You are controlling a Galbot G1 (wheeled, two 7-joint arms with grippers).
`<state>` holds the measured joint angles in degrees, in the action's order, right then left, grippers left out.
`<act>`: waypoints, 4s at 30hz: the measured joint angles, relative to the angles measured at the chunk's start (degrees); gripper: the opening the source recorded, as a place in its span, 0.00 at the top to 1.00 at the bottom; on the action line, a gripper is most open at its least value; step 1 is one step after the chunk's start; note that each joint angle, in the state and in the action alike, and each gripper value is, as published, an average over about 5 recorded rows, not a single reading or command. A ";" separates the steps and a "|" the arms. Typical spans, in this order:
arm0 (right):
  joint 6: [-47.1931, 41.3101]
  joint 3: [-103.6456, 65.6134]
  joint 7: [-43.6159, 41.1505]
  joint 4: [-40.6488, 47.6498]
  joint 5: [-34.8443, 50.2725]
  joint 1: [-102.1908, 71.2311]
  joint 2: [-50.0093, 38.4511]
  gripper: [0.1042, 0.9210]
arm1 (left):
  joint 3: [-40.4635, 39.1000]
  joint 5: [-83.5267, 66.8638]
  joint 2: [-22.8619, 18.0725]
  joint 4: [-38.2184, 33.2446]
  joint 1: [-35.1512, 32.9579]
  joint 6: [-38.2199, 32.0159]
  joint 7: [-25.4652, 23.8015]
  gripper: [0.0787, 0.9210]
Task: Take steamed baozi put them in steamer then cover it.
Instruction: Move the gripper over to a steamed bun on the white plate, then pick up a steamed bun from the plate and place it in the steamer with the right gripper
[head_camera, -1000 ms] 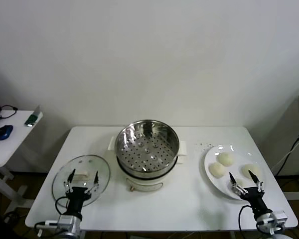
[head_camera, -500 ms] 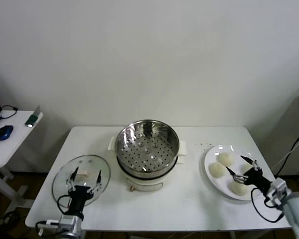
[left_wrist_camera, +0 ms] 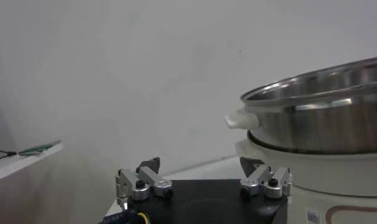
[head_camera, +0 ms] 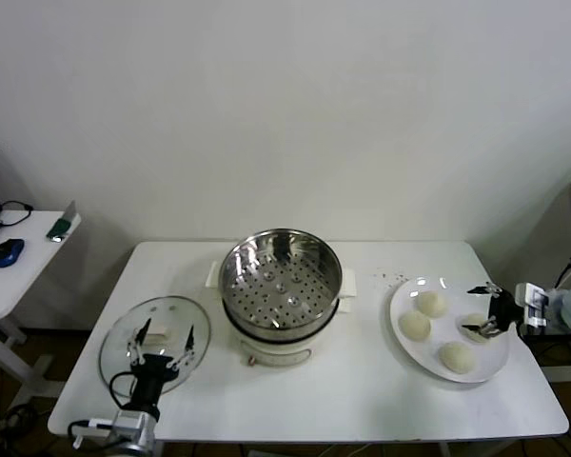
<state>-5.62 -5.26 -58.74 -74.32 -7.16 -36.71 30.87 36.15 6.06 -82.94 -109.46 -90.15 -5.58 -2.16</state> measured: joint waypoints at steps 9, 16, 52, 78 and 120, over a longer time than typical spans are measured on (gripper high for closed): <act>2.90 27.32 -5.62 13.54 -4.20 25.11 4.56 0.12 | 0.50 -0.04 0.13 0.44 0.38 0.66 0.01 0.12; 4.56 38.49 -7.25 22.90 -6.75 34.05 11.61 0.12 | 1.32 0.01 0.41 0.98 0.84 1.07 -0.01 0.12; 7.68 48.26 -9.52 41.22 -10.38 39.79 26.45 0.34 | 5.02 0.24 1.31 2.62 1.30 2.08 0.53 0.12; 18.33 64.22 -14.44 34.12 -1.46 59.44 29.17 0.37 | 6.19 -0.37 1.13 2.37 -0.89 2.07 1.26 0.12; 38.86 68.47 -13.68 26.59 -18.22 60.22 56.79 0.36 | 6.43 -3.15 1.70 0.43 -4.49 2.32 2.44 0.12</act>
<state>33.24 63.21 -72.43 -47.74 -25.38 23.51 87.66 42.58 2.92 -81.24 -109.04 -94.64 -3.27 0.28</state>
